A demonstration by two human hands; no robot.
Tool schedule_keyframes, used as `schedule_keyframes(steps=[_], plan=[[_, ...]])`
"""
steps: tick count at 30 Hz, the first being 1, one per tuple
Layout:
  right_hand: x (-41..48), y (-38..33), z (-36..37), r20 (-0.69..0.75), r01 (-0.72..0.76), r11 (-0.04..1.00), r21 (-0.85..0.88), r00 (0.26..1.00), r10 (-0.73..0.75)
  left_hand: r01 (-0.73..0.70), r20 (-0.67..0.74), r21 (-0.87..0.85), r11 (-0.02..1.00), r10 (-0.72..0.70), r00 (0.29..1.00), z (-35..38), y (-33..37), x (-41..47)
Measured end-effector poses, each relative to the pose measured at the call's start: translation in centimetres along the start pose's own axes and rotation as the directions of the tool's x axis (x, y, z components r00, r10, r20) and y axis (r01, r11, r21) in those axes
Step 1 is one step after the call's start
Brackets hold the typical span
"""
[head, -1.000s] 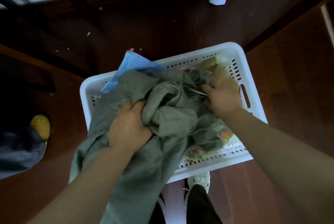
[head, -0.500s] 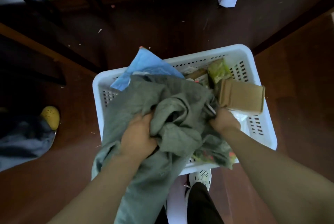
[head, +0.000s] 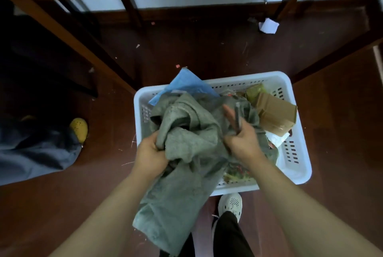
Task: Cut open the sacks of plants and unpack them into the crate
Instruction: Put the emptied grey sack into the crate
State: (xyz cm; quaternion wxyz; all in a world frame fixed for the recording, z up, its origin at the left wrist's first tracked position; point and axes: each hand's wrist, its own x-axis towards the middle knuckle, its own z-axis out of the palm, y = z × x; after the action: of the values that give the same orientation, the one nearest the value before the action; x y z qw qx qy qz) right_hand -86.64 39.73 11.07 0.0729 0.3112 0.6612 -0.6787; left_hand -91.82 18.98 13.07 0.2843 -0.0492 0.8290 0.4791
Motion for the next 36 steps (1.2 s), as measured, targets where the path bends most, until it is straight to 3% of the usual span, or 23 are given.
schedule_keyframes(steps=[4,8,11,15,18,20,23,26,28,31,33,36], plan=[[-2.2,-3.3,2.3,0.372,0.134,0.988,-0.072,0.923,-0.098,-0.028,-0.003,-0.108,0.994,0.028,1.0,-3.0,4.0,-1.2],[-4.7,-8.2,2.3,0.43,0.031,1.0,0.002,0.903,-0.029,-0.05,0.026,-0.169,0.984,0.055,0.998,-4.7,8.9,-3.7],[-6.5,-11.0,1.6,0.332,0.077,0.994,-0.08,0.942,-0.047,-0.089,0.09,-0.19,0.978,0.108,0.99,-5.9,11.9,-6.0],[-7.9,-12.0,-1.9,0.153,0.029,0.997,0.077,0.987,-0.041,-0.189,0.134,-0.204,0.961,0.219,0.967,-7.5,15.8,-8.7],[-8.6,-11.4,-2.7,0.133,-0.005,0.988,-0.152,0.991,0.025,-0.207,0.147,-0.242,0.948,0.246,0.958,-8.1,18.0,-10.1],[-8.3,-11.0,-2.2,0.057,-0.048,0.96,-0.275,0.996,0.066,-0.144,0.115,-0.36,0.922,0.197,0.974,-8.3,18.9,-10.3],[-7.9,-12.2,-2.3,-0.186,-0.085,0.991,-0.1,0.98,0.066,-0.135,0.049,-0.352,0.926,0.162,0.986,-8.9,19.4,-10.9],[-8.6,-15.7,-3.6,-0.447,0.114,0.993,-0.015,0.888,-0.109,-0.186,-0.005,-0.199,0.962,0.189,0.982,-9.7,18.8,-11.7],[-9.1,-17.0,-4.4,-0.46,0.189,0.979,-0.075,0.865,-0.202,-0.159,-0.055,-0.188,0.969,0.151,0.987,-9.7,18.7,-12.4],[-9.7,-17.0,-5.5,-0.429,0.098,0.982,-0.164,0.889,-0.161,-0.174,-0.091,-0.145,0.974,0.162,0.983,-9.2,19.0,-13.1],[-10.0,-17.2,-5.8,-0.455,0.136,0.98,-0.145,0.87,-0.188,-0.205,-0.12,-0.181,0.962,0.185,0.975,-8.9,19.8,-13.5],[-11.3,-17.1,-6.3,-0.446,0.008,0.971,-0.238,0.888,-0.117,-0.219,-0.187,-0.168,0.961,0.187,0.964,-8.8,21.2,-13.9]])
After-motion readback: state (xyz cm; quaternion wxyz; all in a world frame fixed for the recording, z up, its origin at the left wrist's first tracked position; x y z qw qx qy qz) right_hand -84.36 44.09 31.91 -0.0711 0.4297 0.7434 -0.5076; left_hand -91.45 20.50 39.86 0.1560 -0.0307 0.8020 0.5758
